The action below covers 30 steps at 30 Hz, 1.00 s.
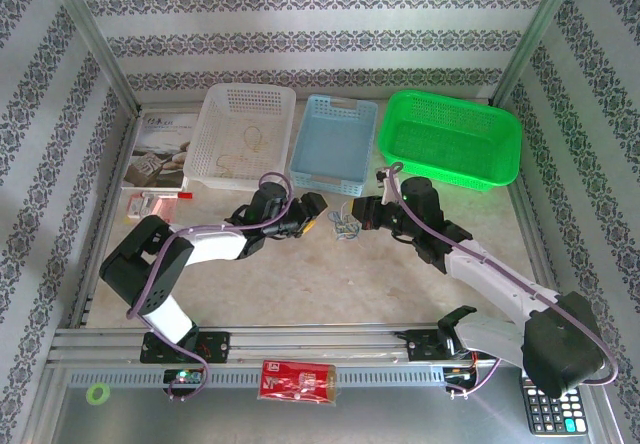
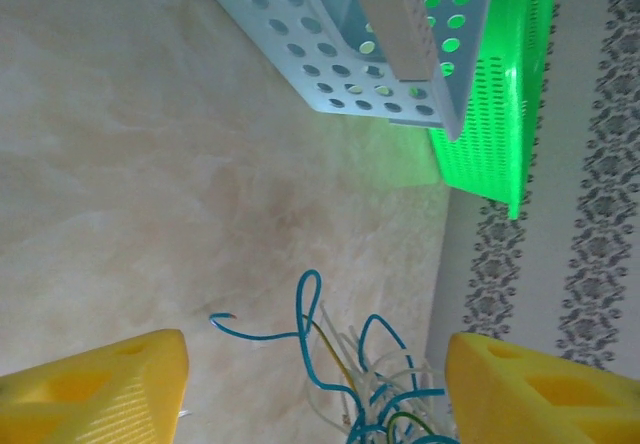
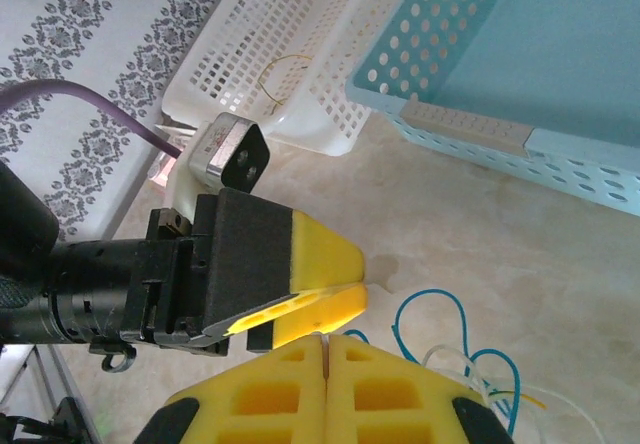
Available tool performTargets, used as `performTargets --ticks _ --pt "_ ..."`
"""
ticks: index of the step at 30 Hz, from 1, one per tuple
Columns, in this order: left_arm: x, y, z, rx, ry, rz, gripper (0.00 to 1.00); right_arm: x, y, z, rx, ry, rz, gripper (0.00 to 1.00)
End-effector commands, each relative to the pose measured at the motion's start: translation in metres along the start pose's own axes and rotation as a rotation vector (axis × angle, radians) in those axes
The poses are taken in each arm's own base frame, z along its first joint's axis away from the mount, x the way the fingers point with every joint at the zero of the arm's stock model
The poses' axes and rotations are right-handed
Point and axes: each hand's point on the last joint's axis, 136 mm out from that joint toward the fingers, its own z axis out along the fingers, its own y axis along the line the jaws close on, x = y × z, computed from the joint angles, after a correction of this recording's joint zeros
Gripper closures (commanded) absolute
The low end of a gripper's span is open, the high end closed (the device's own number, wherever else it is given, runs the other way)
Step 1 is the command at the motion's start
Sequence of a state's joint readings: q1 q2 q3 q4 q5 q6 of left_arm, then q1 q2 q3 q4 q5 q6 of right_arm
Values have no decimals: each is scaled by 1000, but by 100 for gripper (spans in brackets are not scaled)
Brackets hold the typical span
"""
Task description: Untangle the cables
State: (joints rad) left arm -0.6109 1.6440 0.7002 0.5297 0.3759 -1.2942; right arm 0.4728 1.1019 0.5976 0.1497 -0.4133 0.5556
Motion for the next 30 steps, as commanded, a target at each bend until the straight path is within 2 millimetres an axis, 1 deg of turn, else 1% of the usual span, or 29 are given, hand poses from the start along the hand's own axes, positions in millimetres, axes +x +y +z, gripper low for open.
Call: performTargets --ticks 1,6,12,20,24,27,30 --pt "-2 -16 6 87 -28 -61 35 -25 21 -5 -68 -62 -15 100" --pt "-2 -18 14 142 -27 -127 43 -29 26 -6 -81 -70 -17 100" --pt "1 -16 22 181 -23 -186 51 -30 27 -6 -88 -75 -12 100" --pt "5 -13 25 186 -19 -186 64 -30 27 -5 -88 -73 -9 100" --pt "5 -14 26 192 -22 -182 75 -30 28 -5 -91 -74 -11 100" --pt "6 -15 26 194 -22 -181 78 -30 28 -5 -90 -72 -9 100" --pt "7 -14 27 192 -22 -176 85 -29 27 -5 -88 -72 -9 100"
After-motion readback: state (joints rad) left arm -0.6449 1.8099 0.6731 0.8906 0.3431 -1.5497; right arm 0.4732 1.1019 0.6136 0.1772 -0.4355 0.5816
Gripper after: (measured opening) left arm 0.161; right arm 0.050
